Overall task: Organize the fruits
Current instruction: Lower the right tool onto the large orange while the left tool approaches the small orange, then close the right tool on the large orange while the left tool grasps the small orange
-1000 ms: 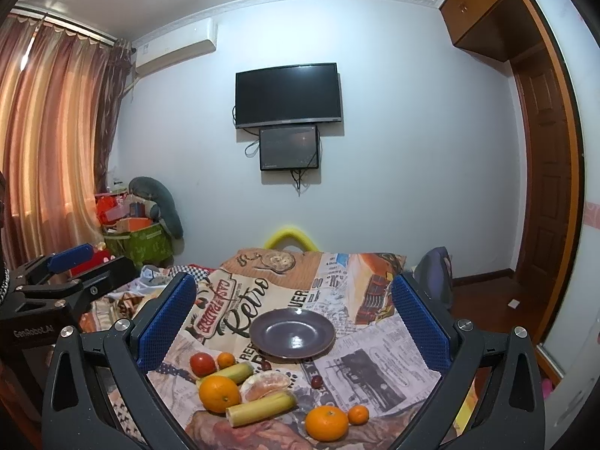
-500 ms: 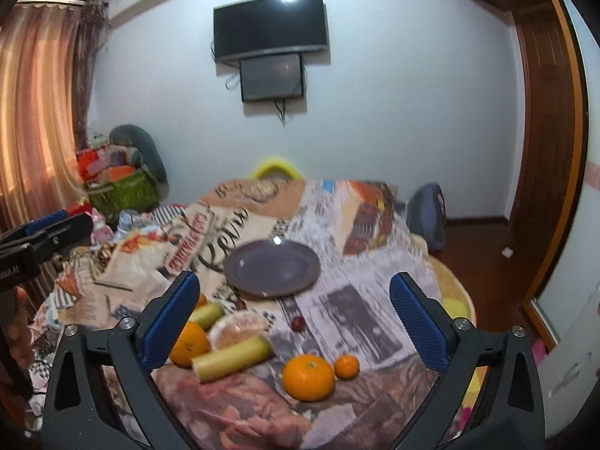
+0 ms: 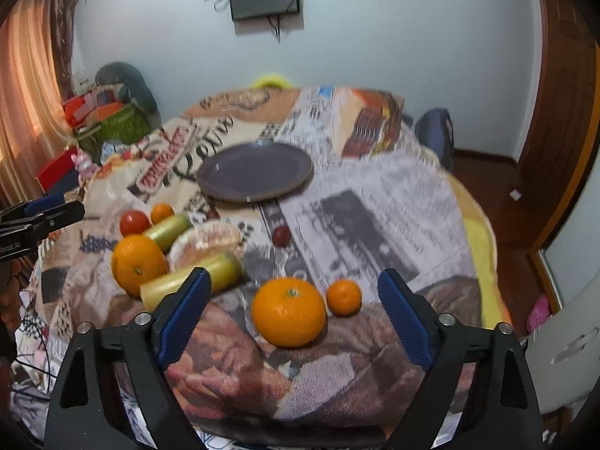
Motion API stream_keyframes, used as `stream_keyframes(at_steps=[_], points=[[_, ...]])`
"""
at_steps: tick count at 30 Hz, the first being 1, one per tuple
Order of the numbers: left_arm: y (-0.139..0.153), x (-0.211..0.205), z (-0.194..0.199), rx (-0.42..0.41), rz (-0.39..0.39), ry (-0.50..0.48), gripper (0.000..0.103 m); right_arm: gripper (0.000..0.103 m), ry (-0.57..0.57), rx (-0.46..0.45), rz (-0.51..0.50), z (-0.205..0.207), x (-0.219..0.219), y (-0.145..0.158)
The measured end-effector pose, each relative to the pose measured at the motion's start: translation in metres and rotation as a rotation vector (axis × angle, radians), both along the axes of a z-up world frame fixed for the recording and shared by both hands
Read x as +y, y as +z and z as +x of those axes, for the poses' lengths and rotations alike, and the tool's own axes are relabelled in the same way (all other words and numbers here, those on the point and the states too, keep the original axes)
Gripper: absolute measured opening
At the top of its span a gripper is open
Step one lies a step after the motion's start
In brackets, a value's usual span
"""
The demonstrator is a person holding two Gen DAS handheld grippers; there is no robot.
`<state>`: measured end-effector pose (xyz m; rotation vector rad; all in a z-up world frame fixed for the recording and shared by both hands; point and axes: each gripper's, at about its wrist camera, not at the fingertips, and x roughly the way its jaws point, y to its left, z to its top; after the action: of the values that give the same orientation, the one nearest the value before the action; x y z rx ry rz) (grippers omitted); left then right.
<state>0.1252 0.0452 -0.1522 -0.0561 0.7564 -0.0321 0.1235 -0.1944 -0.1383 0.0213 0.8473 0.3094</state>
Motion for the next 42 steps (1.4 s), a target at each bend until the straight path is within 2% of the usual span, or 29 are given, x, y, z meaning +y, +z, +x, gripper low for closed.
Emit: stream_keyframes(at_steps=[2,6,13,17,22,27,30,34,42], points=[[-0.009,-0.002,0.004,0.030,-0.013,-0.013,0.085,0.079,0.005,0.033,0.013,0.004,0.000,-0.009],[-0.024,-0.008,0.011,0.083,-0.041,-0.046,0.076,0.070,0.021,0.094,0.032,0.008,0.001,-0.023],[-0.045,-0.021,0.019,0.150,-0.055,-0.083,0.074,0.068,0.039,0.164,0.052,0.013,0.004,-0.042],[-0.054,-0.025,0.025,0.180,-0.054,-0.090,0.065,0.068,0.044,0.201,0.064,0.015,0.004,-0.052],[-0.061,-0.027,0.031,0.201,-0.069,-0.103,0.062,0.068,0.047,0.223,0.072,0.020,0.005,-0.060],[-0.064,-0.033,0.034,0.195,-0.051,-0.110,0.060,0.068,0.043,0.241,0.088,0.024,0.005,-0.065],[-0.064,-0.034,0.034,0.189,-0.048,-0.107,0.059,0.063,0.035,0.243,0.084,0.025,0.005,-0.066],[-0.062,-0.033,0.034,0.192,-0.050,-0.101,0.059,0.061,0.028,0.236,0.093,0.023,0.003,-0.065],[-0.049,-0.028,0.028,0.160,-0.055,-0.089,0.058,0.060,0.019,0.157,0.079,0.019,0.001,-0.045]])
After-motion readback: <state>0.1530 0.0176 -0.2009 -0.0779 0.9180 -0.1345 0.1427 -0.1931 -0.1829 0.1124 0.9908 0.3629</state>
